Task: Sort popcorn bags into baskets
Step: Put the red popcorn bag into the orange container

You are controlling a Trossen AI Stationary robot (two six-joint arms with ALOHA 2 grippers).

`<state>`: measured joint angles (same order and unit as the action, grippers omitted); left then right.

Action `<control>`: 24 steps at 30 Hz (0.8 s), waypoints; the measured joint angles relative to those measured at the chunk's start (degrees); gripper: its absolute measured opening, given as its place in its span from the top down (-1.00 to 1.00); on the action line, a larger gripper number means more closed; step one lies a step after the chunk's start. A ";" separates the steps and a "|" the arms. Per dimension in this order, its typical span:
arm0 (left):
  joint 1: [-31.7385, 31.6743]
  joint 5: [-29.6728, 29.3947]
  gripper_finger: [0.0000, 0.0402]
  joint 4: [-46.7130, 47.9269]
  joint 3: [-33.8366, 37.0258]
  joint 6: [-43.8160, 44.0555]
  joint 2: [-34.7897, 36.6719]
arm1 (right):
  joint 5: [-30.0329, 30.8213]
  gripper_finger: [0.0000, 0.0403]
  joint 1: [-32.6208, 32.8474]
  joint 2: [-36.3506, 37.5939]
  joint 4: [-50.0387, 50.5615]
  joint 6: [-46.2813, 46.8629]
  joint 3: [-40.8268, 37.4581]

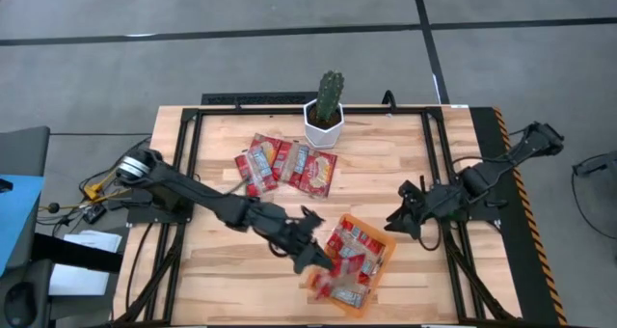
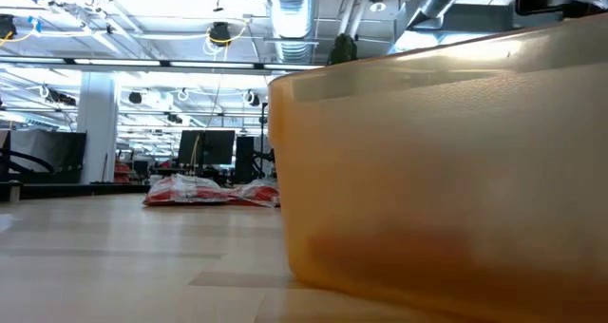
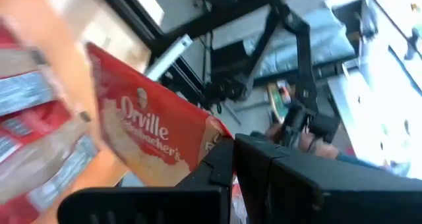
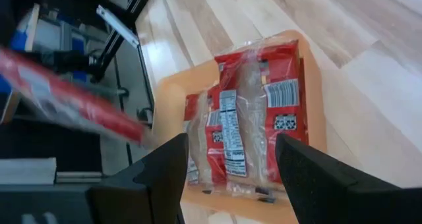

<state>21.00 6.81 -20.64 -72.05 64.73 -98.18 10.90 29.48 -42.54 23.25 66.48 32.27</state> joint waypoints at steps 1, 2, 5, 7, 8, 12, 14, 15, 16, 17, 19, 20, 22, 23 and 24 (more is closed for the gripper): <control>0.05 1.18 1.00 0.05 -1.30 -1.21 -1.57 | 1.17 -0.26 0.57 0.00 0.00 1.06 0.00; 0.06 2.26 1.00 0.14 -2.67 -2.16 -3.13 | 2.30 -0.26 1.03 0.00 -0.07 2.15 0.00; -0.08 5.03 1.00 0.44 -5.59 -3.44 -7.21 | 4.23 -0.26 2.25 0.02 -0.34 4.52 0.00; -0.38 6.75 1.00 0.66 -6.83 -3.60 -9.58 | 4.25 -0.26 2.83 0.00 -0.30 5.13 -0.02; -0.50 6.93 1.00 0.66 -7.37 -3.59 -10.65 | 4.25 -0.26 3.16 0.00 -0.35 5.13 -0.02; -0.75 7.54 1.00 0.54 -9.23 -3.04 -14.21 | 4.89 -0.26 4.22 -0.59 -0.32 5.59 -0.02; -0.73 7.73 1.00 0.27 -9.73 -2.64 -15.43 | 5.61 -0.26 4.51 -1.09 -0.68 5.68 -0.02; -0.73 8.01 1.00 0.05 -10.12 -2.38 -15.97 | 5.99 -0.26 4.68 -1.37 -0.73 5.68 -0.01; -0.73 8.10 1.00 -0.11 -10.51 -2.09 -16.42 | 6.13 -0.26 4.74 -1.67 -0.68 5.67 -0.01; -0.73 8.27 1.00 -0.10 -10.77 -1.96 -16.68 | 6.20 -0.26 4.74 -2.03 -0.68 5.55 -0.02; -0.73 8.50 1.00 -0.54 -11.58 -1.95 -17.36 | 6.20 -0.26 4.72 -2.83 -0.64 5.27 -0.02; -0.73 8.39 1.00 -0.35 -11.76 -2.24 -17.41 | 6.20 -0.26 4.72 -3.20 -0.69 5.28 -0.02; -0.73 6.41 1.00 -0.33 -12.12 -3.39 -17.41 | 6.22 -0.26 4.72 -4.12 -1.44 5.26 -0.02; -0.73 5.20 1.00 -0.47 -12.17 -3.83 -17.41 | 6.20 -0.26 4.72 -4.58 -1.69 5.24 -0.02; -0.73 4.28 1.00 -0.50 -12.17 -4.20 -17.41 | 6.20 -0.26 4.72 -4.92 -1.83 5.24 -0.04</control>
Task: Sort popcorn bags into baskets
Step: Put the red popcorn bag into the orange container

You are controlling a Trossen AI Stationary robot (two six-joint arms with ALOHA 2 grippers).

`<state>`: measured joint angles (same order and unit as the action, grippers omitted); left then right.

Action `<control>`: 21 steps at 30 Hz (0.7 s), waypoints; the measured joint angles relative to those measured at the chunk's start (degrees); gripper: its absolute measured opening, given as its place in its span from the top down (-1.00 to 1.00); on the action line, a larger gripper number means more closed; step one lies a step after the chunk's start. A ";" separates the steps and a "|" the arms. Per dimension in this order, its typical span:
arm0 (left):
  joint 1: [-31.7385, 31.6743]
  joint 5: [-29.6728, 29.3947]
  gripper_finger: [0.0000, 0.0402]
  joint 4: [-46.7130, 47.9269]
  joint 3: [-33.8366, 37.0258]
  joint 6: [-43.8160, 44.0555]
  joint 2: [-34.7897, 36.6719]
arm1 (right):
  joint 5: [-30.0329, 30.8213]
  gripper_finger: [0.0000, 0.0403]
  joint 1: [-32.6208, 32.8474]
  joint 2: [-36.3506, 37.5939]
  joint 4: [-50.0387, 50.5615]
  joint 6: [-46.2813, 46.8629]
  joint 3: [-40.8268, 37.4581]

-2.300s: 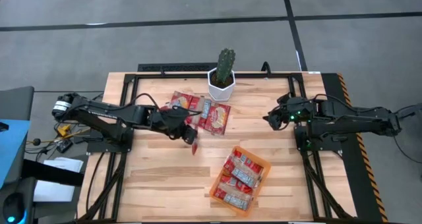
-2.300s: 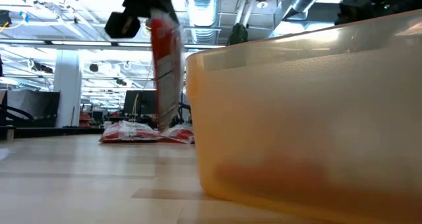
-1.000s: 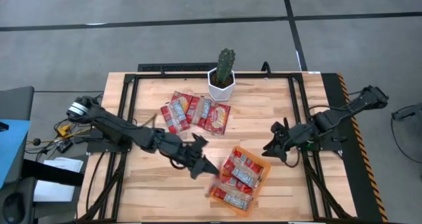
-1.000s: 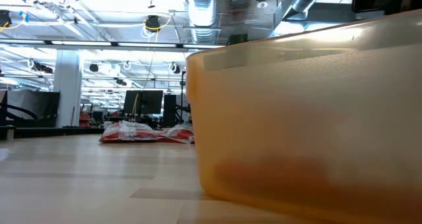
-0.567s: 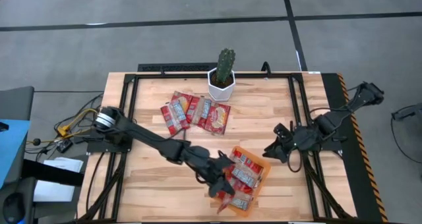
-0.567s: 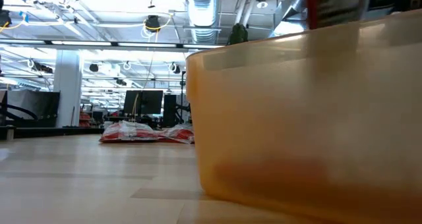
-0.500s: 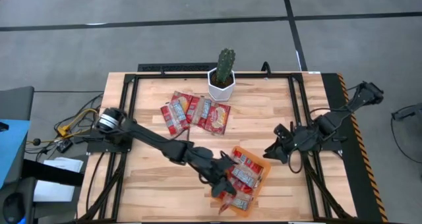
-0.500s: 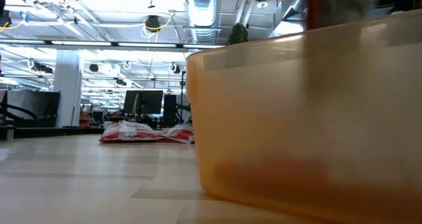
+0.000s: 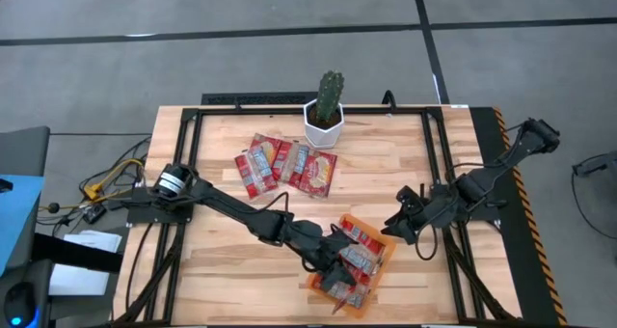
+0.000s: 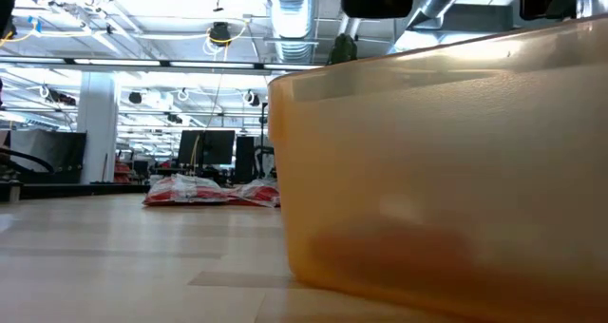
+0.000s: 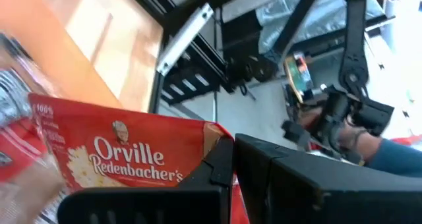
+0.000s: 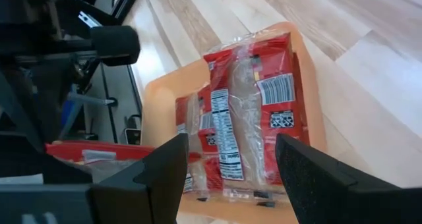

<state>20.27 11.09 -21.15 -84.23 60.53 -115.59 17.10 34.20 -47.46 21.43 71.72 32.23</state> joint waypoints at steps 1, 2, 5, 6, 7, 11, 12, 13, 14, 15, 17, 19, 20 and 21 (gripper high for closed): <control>0.00 -0.50 0.98 0.04 0.00 -0.38 0.00 | -0.02 -0.26 0.00 -0.40 -0.59 -0.04 0.00; 0.00 -0.80 0.96 0.13 0.00 -0.85 0.00 | -0.15 -0.26 0.00 -0.74 -1.19 -0.08 0.00; 0.00 -1.97 0.81 1.29 0.00 -1.42 0.02 | -0.33 -0.26 0.00 -1.40 -1.37 -0.09 0.00; 0.00 -2.38 0.75 2.07 0.00 -1.51 0.04 | -0.37 -0.26 -0.02 -1.47 -1.43 -0.09 0.00; -0.01 -2.49 0.67 2.64 0.00 -1.90 0.02 | -0.39 -0.26 -0.02 -1.44 -1.39 -0.11 0.00; -0.31 -1.70 0.34 6.52 0.00 -2.62 0.07 | -0.23 -0.26 -0.01 -1.44 -1.28 -0.99 0.00; -0.43 -0.78 0.26 8.19 0.00 -2.62 0.07 | -0.17 -0.26 0.07 -1.44 -1.36 -1.17 0.00; -0.68 0.23 0.19 9.91 0.00 -2.60 0.07 | -0.08 -0.26 0.23 -1.50 -1.39 -1.22 0.00; -0.92 0.84 0.13 11.50 0.00 -2.58 0.11 | 0.11 -0.26 0.28 -1.66 -1.41 -1.27 0.00; -1.13 1.17 0.08 13.59 -0.06 -2.58 0.19 | 0.28 -0.26 0.30 -1.73 -1.27 -1.31 0.00; -1.59 2.35 0.00 17.14 0.00 -2.76 0.20 | 0.69 -0.26 0.57 -1.82 -1.18 -1.44 0.00; -2.04 3.37 -0.04 19.59 -0.03 -3.32 0.25 | 1.12 -0.26 0.71 -2.28 -1.11 -1.57 0.00; -2.19 3.96 -0.05 20.40 -0.04 -3.50 0.28 | 1.14 -0.26 0.70 -2.49 -1.04 -1.70 0.00; -2.39 4.61 -0.06 21.34 -0.04 -3.54 0.30 | 1.13 -0.26 0.70 -2.62 -1.05 -1.68 0.00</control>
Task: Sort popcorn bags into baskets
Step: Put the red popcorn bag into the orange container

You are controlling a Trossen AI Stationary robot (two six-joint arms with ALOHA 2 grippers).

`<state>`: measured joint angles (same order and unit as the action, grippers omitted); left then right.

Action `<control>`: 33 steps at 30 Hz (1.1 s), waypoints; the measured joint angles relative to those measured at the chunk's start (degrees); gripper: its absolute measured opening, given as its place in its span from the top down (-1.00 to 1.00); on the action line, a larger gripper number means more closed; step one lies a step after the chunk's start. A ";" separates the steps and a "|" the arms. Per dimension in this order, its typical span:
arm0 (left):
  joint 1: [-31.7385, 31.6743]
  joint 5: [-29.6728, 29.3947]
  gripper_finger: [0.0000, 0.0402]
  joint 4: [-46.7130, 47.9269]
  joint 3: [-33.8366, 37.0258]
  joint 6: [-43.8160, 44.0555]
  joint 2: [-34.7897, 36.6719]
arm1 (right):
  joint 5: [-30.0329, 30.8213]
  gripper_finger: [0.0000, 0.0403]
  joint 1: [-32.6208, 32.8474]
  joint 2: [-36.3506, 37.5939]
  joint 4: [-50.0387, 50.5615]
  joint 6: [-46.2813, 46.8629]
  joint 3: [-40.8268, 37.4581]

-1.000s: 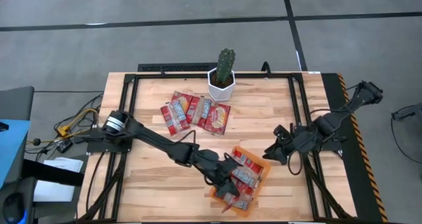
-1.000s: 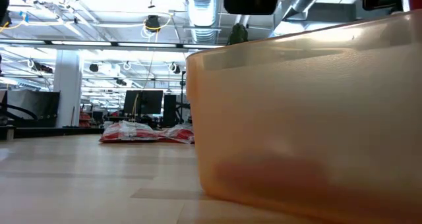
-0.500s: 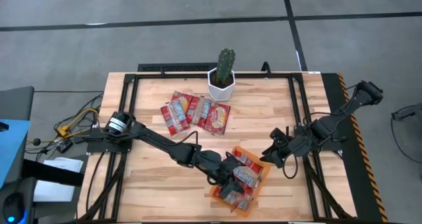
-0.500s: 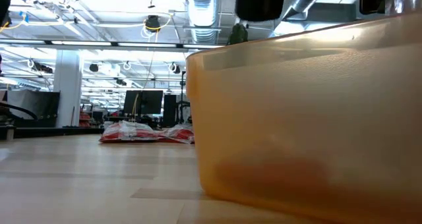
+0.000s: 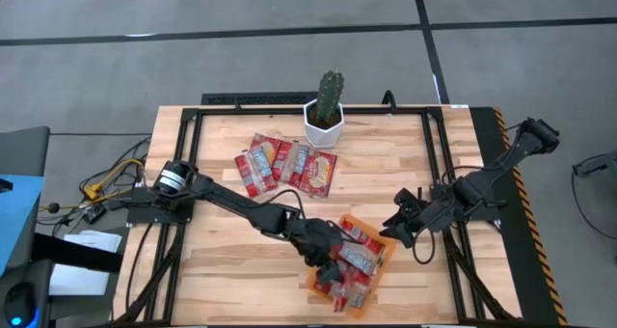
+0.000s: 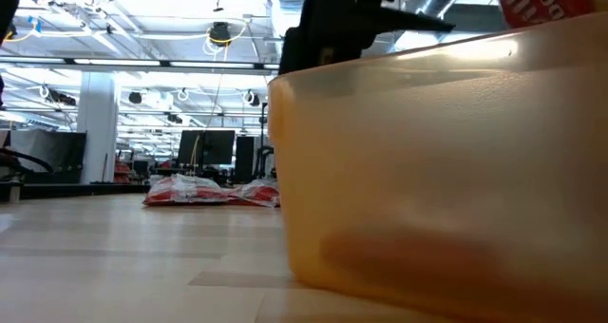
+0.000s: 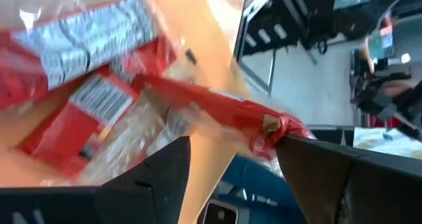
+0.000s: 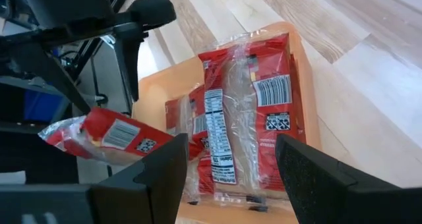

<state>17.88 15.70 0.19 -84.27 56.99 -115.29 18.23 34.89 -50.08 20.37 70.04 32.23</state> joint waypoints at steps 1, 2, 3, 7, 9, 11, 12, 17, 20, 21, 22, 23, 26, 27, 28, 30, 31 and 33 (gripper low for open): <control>-0.24 0.77 -0.06 0.99 0.00 -0.13 0.16 | 0.01 -0.26 0.00 -0.25 -0.05 0.00 0.00; -0.51 1.24 -0.06 2.03 0.04 -0.34 0.35 | 0.01 -0.26 -0.02 -0.63 -0.21 0.00 0.00; -0.78 1.63 -0.05 2.70 0.04 -0.38 0.42 | 0.01 -0.26 -0.02 -1.01 -0.12 0.00 0.00; -1.87 0.77 -0.02 7.55 0.13 -2.52 1.58 | 0.15 -0.26 -0.02 -2.56 -0.15 -0.51 0.00; -2.27 -0.06 -0.01 10.64 0.13 -3.45 2.22 | 0.80 -0.26 -0.02 -3.44 0.02 -2.08 -0.04; -2.70 -0.11 0.00 11.14 0.15 -4.24 2.60 | 2.09 -0.26 -0.02 -4.55 -0.70 -2.75 0.02; -2.89 0.01 0.00 11.87 0.15 -4.64 2.93 | 2.68 -0.26 -0.02 -4.91 -0.23 -3.24 -0.01; -3.20 -1.18 0.00 14.76 0.15 -6.97 5.28 | 3.00 -0.26 -0.17 -8.30 -2.59 -6.34 0.00; -3.19 -4.46 0.00 15.52 0.14 -8.40 6.02 | 2.98 -0.26 -0.59 -10.78 -4.12 -7.95 0.00; -3.20 -5.00 0.00 15.57 0.13 -8.55 6.19 | 2.98 -0.26 -0.69 -11.68 -4.88 -8.55 0.00; -3.25 -5.00 0.00 16.27 0.13 -8.54 6.39 | 2.98 -0.26 -0.93 -12.55 -5.37 -9.18 -0.01; -3.27 -5.01 0.00 16.59 0.15 -8.54 6.52 | 2.96 -0.26 -1.03 -13.53 -6.64 -10.09 -0.01; -3.21 -4.86 0.00 21.34 0.15 -8.98 8.16 | 2.80 -0.26 -1.29 -16.77 -7.67 -13.11 1.73; -3.21 -5.15 0.00 23.20 0.13 -9.51 8.94 | 2.79 -0.26 -1.27 -18.25 -7.76 -14.30 2.66; -3.17 -6.18 0.00 25.61 0.11 -10.06 9.81 | 2.77 -0.26 -1.27 -19.60 -7.71 -15.74 3.47; -2.99 -8.29 0.00 31.00 0.11 -11.16 11.28 | 2.78 -0.26 -1.42 -22.30 -7.37 -18.68 5.47; -2.69 -9.92 0.00 33.27 0.11 -11.57 11.93 | 2.74 -0.26 -1.76 -23.75 -7.66 -20.12 6.64; -2.26 -12.42 0.00 37.65 0.13 -11.71 13.30 | 2.13 -0.25 -2.60 -26.43 -6.93 -22.00 8.98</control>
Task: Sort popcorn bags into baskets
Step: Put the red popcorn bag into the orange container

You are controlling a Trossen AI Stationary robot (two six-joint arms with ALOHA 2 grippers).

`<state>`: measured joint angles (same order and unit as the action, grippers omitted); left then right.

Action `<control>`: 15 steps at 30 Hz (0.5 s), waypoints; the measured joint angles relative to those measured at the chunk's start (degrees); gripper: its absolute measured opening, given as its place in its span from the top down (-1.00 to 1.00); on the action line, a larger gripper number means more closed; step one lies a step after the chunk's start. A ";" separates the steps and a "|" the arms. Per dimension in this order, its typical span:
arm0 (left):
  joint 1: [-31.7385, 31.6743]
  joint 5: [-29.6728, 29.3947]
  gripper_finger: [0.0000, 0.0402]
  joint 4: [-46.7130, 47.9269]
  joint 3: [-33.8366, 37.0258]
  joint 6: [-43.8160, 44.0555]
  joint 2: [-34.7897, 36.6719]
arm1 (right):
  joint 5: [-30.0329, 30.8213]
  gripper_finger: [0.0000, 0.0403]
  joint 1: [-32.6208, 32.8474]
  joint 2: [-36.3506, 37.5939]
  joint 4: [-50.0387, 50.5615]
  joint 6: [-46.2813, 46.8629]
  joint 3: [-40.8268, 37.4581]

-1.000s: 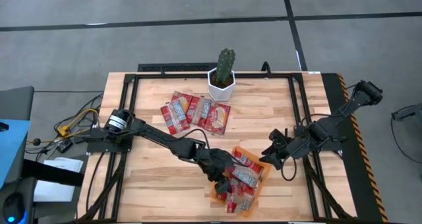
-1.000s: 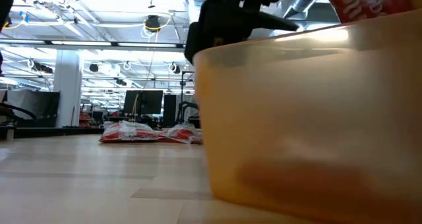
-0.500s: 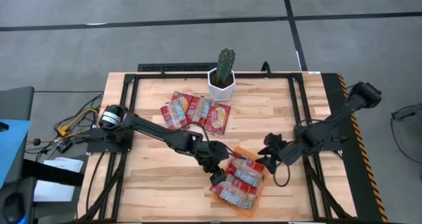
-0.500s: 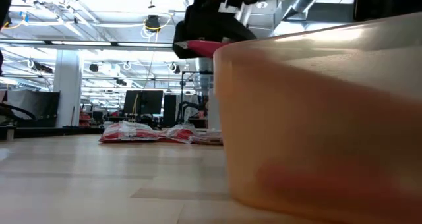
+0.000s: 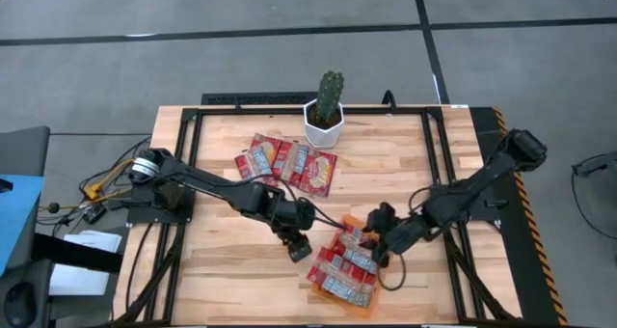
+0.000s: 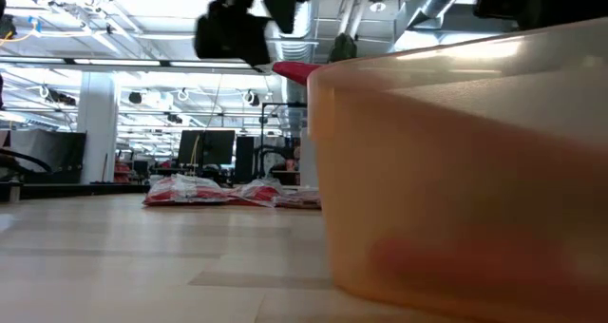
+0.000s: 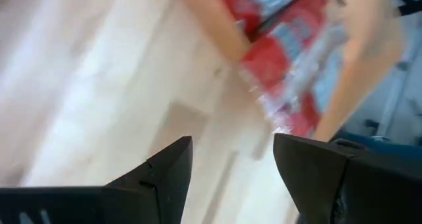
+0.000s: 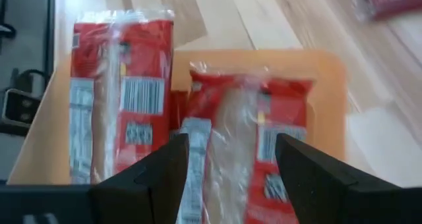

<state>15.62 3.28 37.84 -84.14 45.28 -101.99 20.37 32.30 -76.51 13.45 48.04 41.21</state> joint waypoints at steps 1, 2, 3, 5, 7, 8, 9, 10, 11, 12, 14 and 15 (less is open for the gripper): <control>0.51 -1.57 0.00 1.41 0.00 0.35 0.71 | -0.61 -0.24 -0.40 -1.59 0.02 -0.47 1.32; 1.03 -2.75 0.00 2.63 0.00 0.76 1.28 | -0.92 -0.22 -0.79 -3.00 0.51 -1.07 2.64; 1.59 -3.62 0.00 3.68 0.00 1.15 1.67 | -1.05 -0.20 -1.08 -4.54 1.14 -1.78 4.06; 3.15 -6.45 0.00 4.38 0.00 1.86 2.33 | -1.48 -0.14 -1.27 -7.76 1.48 -3.88 6.99; 4.58 -9.18 0.00 4.89 -0.01 2.58 2.71 | -2.34 -0.09 -1.23 -10.38 2.94 -6.29 9.32; 5.39 -10.50 0.00 4.82 -0.02 2.95 2.79 | -2.68 -0.06 -1.22 -11.58 3.31 -7.07 10.42; 6.09 -11.37 0.00 4.88 -0.02 3.24 2.79 | -3.27 -0.04 -1.20 -12.69 4.01 -7.43 11.59; 6.79 -12.08 0.00 4.93 0.00 3.78 2.77 | -3.96 -0.01 -1.20 -13.72 4.72 -7.50 12.74; 7.58 -13.00 0.00 4.75 0.00 4.59 2.75 | -4.62 0.01 -1.03 -14.41 6.04 -7.40 13.77; 8.29 -13.80 0.00 4.62 0.00 5.44 2.75 | -5.30 0.04 -0.82 -14.98 7.66 -6.86 14.82; 9.94 -15.45 0.00 4.66 0.00 7.00 2.71 | -5.37 0.10 -0.12 -16.08 9.74 -5.06 17.16; 10.65 -16.46 0.00 4.60 0.00 7.57 2.68 | -5.05 0.14 0.37 -16.45 10.51 -4.74 18.25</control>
<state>26.27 -13.18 42.44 -84.14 52.85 -99.31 15.31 32.67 -92.96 23.96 43.30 59.46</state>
